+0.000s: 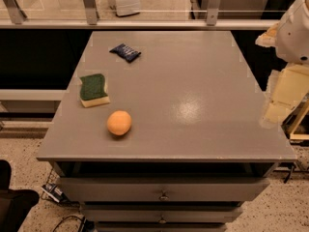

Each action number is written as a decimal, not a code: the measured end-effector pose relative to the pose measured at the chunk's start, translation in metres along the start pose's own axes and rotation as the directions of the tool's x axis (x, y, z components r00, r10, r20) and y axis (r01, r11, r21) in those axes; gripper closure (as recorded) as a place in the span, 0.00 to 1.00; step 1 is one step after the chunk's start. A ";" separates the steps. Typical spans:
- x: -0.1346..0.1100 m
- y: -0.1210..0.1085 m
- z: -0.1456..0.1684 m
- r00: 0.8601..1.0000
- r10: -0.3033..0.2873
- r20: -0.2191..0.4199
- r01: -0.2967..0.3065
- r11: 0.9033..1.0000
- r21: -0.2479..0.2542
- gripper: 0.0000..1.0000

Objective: Move orange near rxbar blueberry

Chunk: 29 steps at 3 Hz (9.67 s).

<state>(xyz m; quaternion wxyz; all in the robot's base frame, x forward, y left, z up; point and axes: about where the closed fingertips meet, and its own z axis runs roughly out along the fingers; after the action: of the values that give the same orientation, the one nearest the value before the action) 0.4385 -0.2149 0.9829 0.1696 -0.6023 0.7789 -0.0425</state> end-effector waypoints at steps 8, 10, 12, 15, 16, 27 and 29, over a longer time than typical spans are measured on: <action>-0.159 -0.021 0.085 0.639 0.113 0.761 -0.169 0.986 -0.004 0.00; -0.181 0.003 0.103 0.570 0.136 0.810 -0.104 0.990 -0.094 0.00; -0.219 0.039 0.114 0.466 0.191 0.864 -0.043 0.980 -0.194 0.00; -0.225 0.052 0.167 0.429 0.195 0.882 -0.024 0.979 -0.204 0.00; -0.238 0.065 0.168 0.440 0.183 0.879 0.007 0.978 -0.208 0.00; -0.276 -0.053 0.141 0.502 0.171 0.848 0.045 0.974 -0.223 1.00; -0.288 -0.106 0.172 0.537 0.142 0.831 0.042 0.980 -0.194 1.00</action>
Offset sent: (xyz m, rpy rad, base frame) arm 0.0050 0.0006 -0.0039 0.0855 -0.0160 -0.0078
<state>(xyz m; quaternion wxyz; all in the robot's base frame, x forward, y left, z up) 0.6529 0.0544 0.9109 0.4655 -0.5392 0.6187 0.3313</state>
